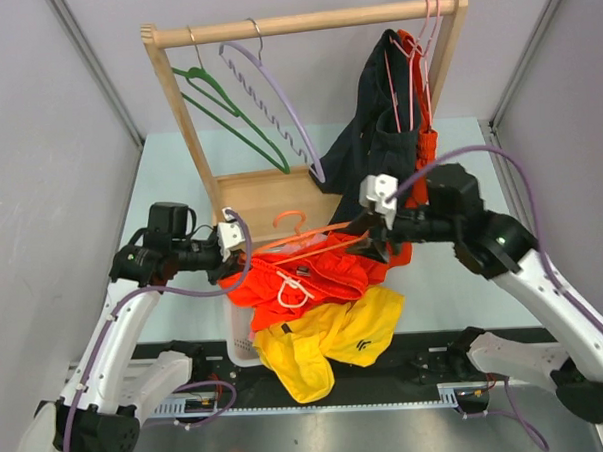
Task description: Place the shorts on the hanger
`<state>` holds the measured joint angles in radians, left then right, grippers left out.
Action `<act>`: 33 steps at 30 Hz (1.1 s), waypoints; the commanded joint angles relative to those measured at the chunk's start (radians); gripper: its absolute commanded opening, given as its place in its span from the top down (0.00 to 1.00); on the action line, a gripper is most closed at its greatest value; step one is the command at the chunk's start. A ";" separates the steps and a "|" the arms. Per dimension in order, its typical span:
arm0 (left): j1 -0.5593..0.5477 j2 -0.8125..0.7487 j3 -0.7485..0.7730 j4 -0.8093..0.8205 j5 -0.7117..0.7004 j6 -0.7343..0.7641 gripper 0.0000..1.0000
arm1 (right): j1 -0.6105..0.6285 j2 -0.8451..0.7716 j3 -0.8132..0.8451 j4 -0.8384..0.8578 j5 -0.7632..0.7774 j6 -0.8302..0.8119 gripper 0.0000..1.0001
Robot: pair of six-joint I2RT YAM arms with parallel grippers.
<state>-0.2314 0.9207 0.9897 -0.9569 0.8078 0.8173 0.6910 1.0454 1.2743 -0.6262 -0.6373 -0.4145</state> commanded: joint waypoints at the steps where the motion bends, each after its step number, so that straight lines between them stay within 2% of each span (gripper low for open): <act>1: 0.010 -0.033 -0.022 0.081 0.021 -0.119 1.00 | -0.002 -0.096 -0.036 -0.157 0.051 0.013 0.49; 4: 0.010 -0.025 -0.020 0.089 0.030 -0.141 1.00 | 0.045 -0.110 -0.104 -0.188 0.123 0.046 0.49; 8: 0.010 -0.019 -0.017 0.103 0.031 -0.158 1.00 | 0.151 -0.195 -0.269 -0.011 0.351 0.079 0.37; 10: 0.010 -0.014 -0.010 0.101 0.028 -0.161 1.00 | 0.177 -0.235 -0.374 0.066 0.418 0.098 0.34; 16: 0.010 -0.040 -0.020 0.096 0.019 -0.167 1.00 | 0.257 -0.214 -0.518 0.238 0.613 0.180 0.30; 21: 0.010 -0.059 -0.031 0.095 0.010 -0.178 1.00 | 0.258 -0.157 -0.549 0.335 0.705 0.235 0.33; 24: 0.010 -0.065 -0.033 0.087 0.008 -0.182 1.00 | 0.258 -0.121 -0.563 0.361 0.763 0.253 0.41; 25: 0.012 -0.066 -0.031 0.080 0.005 -0.181 1.00 | 0.257 -0.114 -0.563 0.356 0.786 0.247 0.54; 27: 0.020 -0.069 -0.031 0.070 0.010 -0.176 1.00 | 0.246 -0.120 -0.563 0.336 0.804 0.246 0.67; 28: 0.026 -0.072 -0.029 0.064 0.017 -0.172 1.00 | 0.220 -0.130 -0.563 0.304 0.797 0.247 0.78; 30: 0.050 -0.082 -0.028 0.060 0.040 -0.168 1.00 | 0.188 -0.171 -0.563 0.264 0.777 0.250 0.81; 33: 0.081 -0.098 -0.020 0.028 0.077 -0.135 1.00 | 0.119 -0.229 -0.563 0.186 0.748 0.246 1.00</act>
<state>-0.1944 0.8604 0.9607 -0.9089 0.8196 0.6552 0.8818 0.9020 0.7109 -0.3550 0.0868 -0.1768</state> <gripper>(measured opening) 0.220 0.096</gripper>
